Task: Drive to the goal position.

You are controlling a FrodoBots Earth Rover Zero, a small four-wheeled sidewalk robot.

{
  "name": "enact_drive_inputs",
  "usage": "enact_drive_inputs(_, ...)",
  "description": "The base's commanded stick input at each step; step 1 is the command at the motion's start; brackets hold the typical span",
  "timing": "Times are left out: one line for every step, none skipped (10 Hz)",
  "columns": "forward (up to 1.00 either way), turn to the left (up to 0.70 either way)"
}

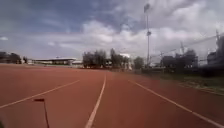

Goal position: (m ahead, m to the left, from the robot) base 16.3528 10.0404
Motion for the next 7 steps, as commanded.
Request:
enact_drive_inputs(0.70,0.00)
enact_drive_inputs(0.70,0.00)
enact_drive_inputs(0.70,0.00)
enact_drive_inputs(0.70,0.00)
enact_drive_inputs(0.70,0.00)
enact_drive_inputs(0.70,0.00)
enact_drive_inputs(0.70,0.00)
